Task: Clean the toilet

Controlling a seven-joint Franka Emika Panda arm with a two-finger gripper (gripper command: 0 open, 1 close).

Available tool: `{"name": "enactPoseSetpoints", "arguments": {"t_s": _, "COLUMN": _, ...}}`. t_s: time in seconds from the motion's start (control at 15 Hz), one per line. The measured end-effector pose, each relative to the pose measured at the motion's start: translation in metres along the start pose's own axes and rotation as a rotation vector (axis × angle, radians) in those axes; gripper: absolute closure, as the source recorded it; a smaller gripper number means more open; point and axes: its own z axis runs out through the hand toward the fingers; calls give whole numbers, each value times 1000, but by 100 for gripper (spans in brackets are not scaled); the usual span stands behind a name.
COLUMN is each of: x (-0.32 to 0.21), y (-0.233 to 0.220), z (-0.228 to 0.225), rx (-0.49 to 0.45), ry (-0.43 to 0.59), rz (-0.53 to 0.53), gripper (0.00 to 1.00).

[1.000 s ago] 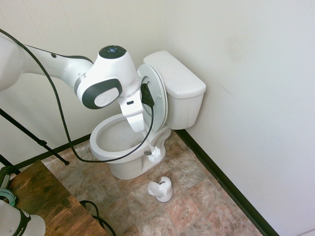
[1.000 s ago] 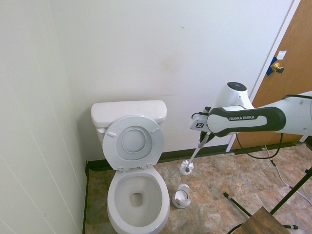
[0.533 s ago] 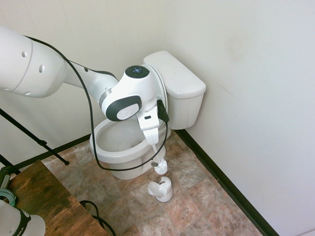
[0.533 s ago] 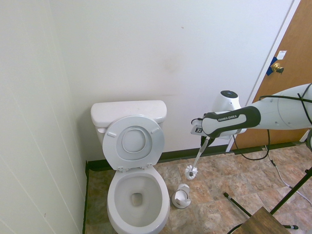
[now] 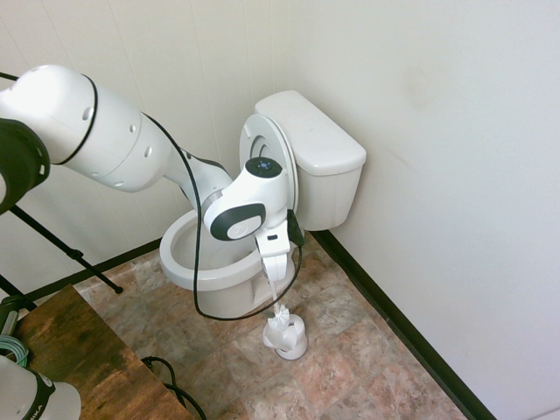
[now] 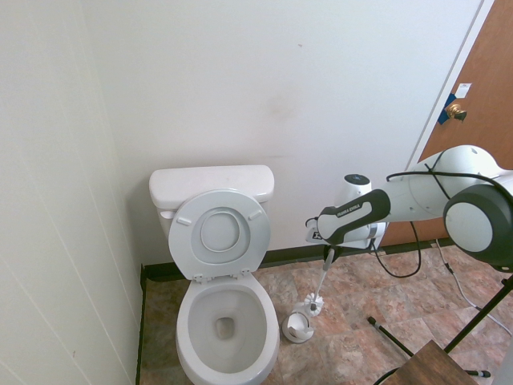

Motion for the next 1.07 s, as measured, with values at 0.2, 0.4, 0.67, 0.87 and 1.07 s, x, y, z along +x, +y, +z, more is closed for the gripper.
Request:
{"name": "enactPoseSetpoints", "arguments": {"t_s": 0.2, "x": 1, "y": 4, "z": 33, "rx": -3, "ry": -28, "rz": 7, "gripper": 100}}
{"name": "enactPoseSetpoints", "arguments": {"t_s": 0.4, "x": 3, "y": -3, "z": 66, "rx": -8, "ry": -53, "rz": 21, "gripper": 100}}
{"name": "enactPoseSetpoints", "arguments": {"t_s": 0.67, "x": 13, "y": -23, "z": 104, "rx": -6, "ry": -66, "rz": 49, "gripper": 100}}
{"name": "enactPoseSetpoints", "arguments": {"t_s": 0.87, "x": 30, "y": -25, "z": 124, "rx": -16, "ry": -50, "rz": 70, "gripper": 100}}
{"name": "enactPoseSetpoints", "arguments": {"t_s": 1.07, "x": 37, "y": -28, "z": 132, "rx": -17, "ry": -43, "rz": 78, "gripper": 100}}
